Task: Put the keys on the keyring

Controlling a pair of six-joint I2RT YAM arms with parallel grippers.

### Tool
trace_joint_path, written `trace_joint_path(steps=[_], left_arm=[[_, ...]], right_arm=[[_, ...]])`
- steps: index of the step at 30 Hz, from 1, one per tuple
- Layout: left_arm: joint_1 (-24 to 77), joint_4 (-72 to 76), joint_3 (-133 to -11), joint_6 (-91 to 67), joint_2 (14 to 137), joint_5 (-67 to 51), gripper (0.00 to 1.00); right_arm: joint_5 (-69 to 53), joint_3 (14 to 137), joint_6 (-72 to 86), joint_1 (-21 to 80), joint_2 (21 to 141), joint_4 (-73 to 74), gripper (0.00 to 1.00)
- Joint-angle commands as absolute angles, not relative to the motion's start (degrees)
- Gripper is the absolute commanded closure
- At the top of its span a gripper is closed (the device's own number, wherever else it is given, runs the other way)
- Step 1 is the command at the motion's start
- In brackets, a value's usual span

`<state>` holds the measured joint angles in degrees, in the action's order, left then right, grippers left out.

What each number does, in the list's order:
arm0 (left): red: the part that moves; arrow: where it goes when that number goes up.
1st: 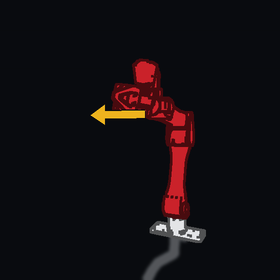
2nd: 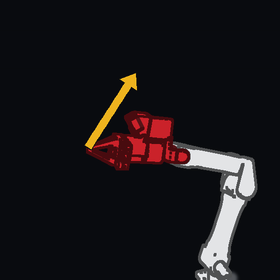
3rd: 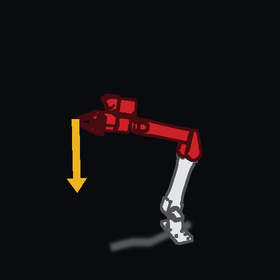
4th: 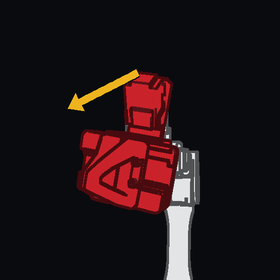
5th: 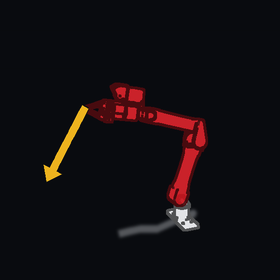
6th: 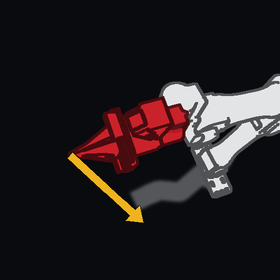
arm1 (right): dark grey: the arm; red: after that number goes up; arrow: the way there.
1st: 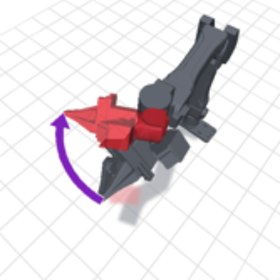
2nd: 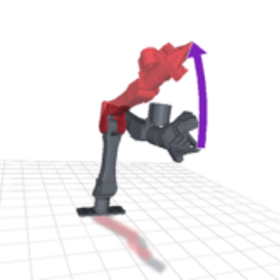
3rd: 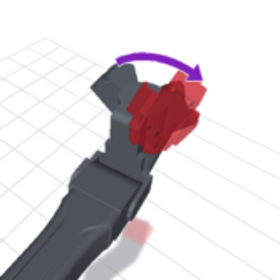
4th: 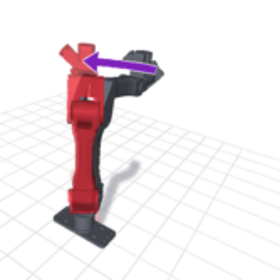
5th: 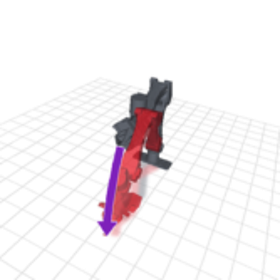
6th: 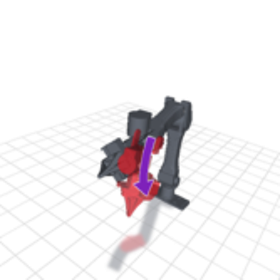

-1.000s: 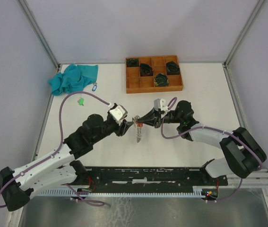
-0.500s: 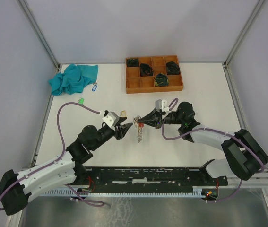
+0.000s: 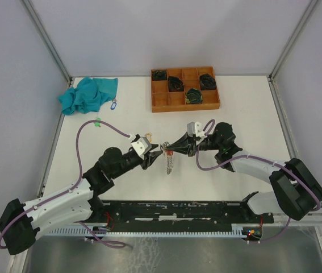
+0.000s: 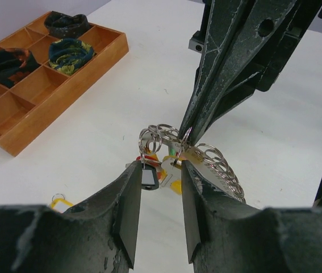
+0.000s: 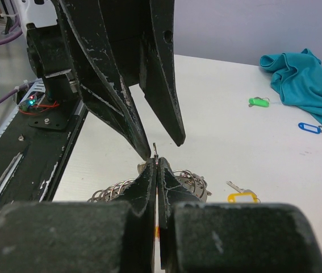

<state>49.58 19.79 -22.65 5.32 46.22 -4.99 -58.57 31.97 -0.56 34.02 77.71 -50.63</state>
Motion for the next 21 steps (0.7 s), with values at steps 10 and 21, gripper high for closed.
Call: trace_joint_path(steps=[10,21], left_arm=[[49.5,18.8,-27.1,9.7,47.2,-10.6,0.76],[49.4,17.6,-27.7,8.7,49.7,-13.6,0.97]], right_arm=[[-62.6,33.2,-1.3,33.9,75.6,-51.9,0.99],[-61.5,32.5,1.6,33.8,76.0,-57.1,0.99]])
